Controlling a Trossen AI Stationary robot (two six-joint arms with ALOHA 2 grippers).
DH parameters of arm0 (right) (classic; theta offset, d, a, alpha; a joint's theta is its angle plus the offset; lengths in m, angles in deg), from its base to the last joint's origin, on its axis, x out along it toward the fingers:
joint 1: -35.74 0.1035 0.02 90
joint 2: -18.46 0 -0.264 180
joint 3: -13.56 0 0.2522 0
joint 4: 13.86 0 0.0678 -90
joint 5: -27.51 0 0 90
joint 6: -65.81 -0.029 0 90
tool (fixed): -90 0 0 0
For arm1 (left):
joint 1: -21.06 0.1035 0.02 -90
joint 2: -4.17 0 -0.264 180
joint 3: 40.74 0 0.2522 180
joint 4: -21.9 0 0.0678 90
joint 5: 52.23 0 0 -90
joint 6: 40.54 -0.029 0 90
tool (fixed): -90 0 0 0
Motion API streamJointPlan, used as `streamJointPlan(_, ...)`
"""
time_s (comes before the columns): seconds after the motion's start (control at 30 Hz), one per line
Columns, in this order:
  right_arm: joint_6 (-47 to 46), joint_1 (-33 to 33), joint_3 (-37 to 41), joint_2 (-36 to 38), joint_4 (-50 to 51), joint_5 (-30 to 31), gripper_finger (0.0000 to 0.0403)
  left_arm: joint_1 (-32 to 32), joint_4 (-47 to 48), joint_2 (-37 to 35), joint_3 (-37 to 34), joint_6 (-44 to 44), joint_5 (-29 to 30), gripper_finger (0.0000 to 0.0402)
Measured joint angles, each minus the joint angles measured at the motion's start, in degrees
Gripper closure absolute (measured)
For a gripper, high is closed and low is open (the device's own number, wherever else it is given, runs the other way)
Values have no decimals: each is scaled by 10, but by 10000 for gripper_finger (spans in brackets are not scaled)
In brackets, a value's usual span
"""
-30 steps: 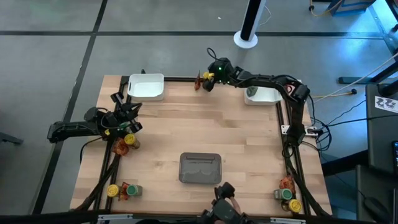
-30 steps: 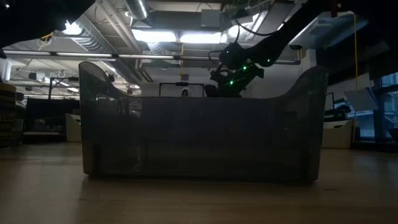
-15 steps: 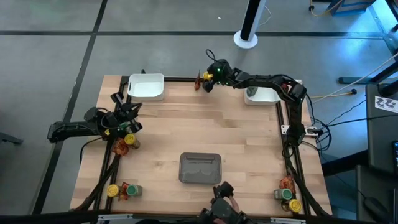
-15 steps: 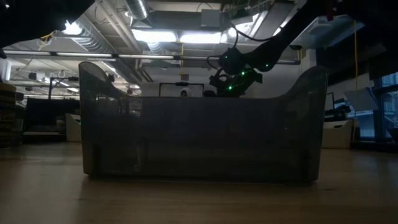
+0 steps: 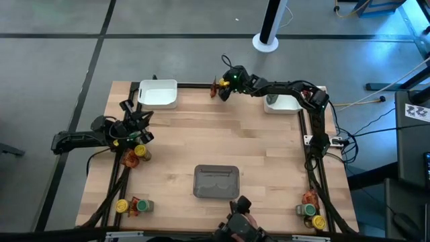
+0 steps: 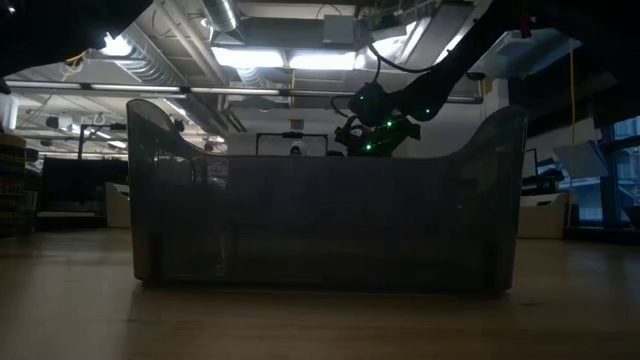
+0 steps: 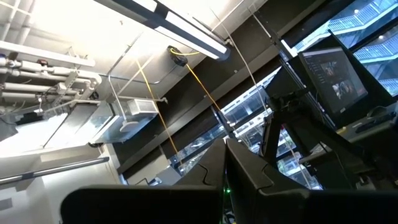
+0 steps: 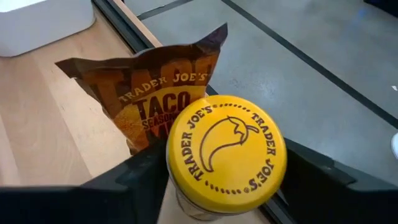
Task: Sort spices by type
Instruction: Put the top center yellow seasoning bottle into the black bin
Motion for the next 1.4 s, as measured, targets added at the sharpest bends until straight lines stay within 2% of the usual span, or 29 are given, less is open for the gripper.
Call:
streamJointPlan(0.07,3,0,0,0,-2,0,169,0,0,0,0,0,0,398)
streamJointPlan(0.4,30,1,0,8,0,0,162,0,0,0,0,0,0,398)
streamJointPlan(0.73,45,15,0,101,84,5,160,0,0,0,0,-3,0,398)
streamJointPlan(1.07,58,83,0,186,159,1,162,0,0,0,0,-3,0,398)
streamJointPlan(1.4,56,186,0,226,238,1,165,0,0,0,0,9,0,398)
